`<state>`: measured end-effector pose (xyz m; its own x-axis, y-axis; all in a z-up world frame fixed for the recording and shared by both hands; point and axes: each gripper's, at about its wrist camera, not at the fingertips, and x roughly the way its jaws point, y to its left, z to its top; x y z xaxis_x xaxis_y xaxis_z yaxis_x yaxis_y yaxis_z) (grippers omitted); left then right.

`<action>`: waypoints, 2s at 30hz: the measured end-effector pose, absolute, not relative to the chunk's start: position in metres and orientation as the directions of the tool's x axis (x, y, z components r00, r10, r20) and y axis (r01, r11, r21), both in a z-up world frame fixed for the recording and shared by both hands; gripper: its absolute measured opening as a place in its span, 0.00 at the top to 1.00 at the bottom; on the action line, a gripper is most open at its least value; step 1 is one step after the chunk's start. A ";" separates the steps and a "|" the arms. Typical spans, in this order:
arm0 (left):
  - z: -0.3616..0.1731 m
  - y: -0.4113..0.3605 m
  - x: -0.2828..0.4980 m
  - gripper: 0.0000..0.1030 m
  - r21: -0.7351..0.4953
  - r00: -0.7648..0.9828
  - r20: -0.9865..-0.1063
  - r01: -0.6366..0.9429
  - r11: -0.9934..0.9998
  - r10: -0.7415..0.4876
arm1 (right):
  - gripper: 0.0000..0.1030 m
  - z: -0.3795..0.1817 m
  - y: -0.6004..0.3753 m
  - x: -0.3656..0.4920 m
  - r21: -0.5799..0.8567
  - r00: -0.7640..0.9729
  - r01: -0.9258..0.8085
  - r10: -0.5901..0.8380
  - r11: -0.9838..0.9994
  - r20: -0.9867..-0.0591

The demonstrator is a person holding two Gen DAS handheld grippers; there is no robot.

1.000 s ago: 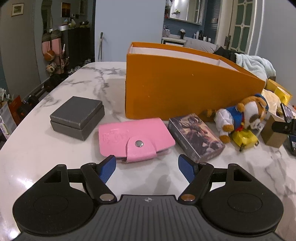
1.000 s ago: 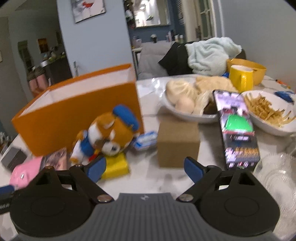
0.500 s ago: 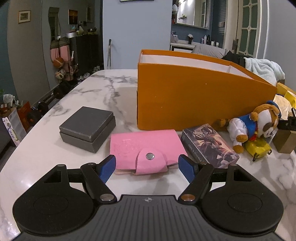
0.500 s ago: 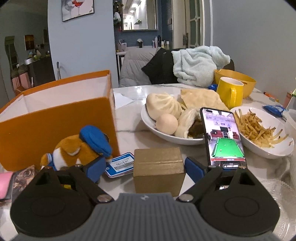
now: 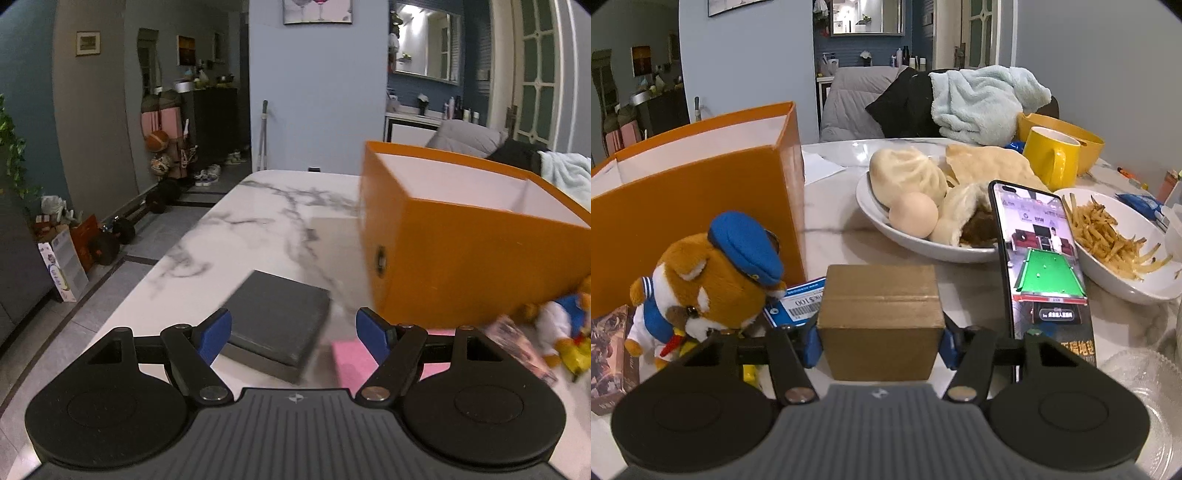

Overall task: Organize objects
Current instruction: 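Grasp the dark gray box with the left gripper while the right grasps the brown cardboard box, then carry the gray box and brown box with both tools over the orange box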

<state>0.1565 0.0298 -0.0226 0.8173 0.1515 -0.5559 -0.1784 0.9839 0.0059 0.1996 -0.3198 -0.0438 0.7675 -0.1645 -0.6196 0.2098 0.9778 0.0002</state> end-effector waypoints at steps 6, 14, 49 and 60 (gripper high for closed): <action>-0.027 0.038 0.174 0.15 0.056 0.804 -0.577 -0.134 0.989 0.142 | 0.41 -0.043 -0.320 0.201 0.001 0.766 0.209 -0.163 0.978 -0.622; -0.036 0.035 0.199 0.10 0.216 0.748 -0.649 0.002 0.976 0.142 | 0.41 -0.044 -0.321 0.202 0.004 0.760 0.207 -0.158 0.978 -0.630; 0.000 0.047 0.177 0.10 0.017 0.782 -0.623 -0.015 1.000 0.022 | 0.41 -0.023 -0.312 0.170 0.064 0.777 0.145 -0.074 0.987 -0.626; 0.030 0.019 0.153 0.10 -0.044 0.833 -0.548 0.058 0.997 -0.072 | 0.41 0.000 -0.285 0.144 0.089 0.803 0.064 0.002 0.994 -0.595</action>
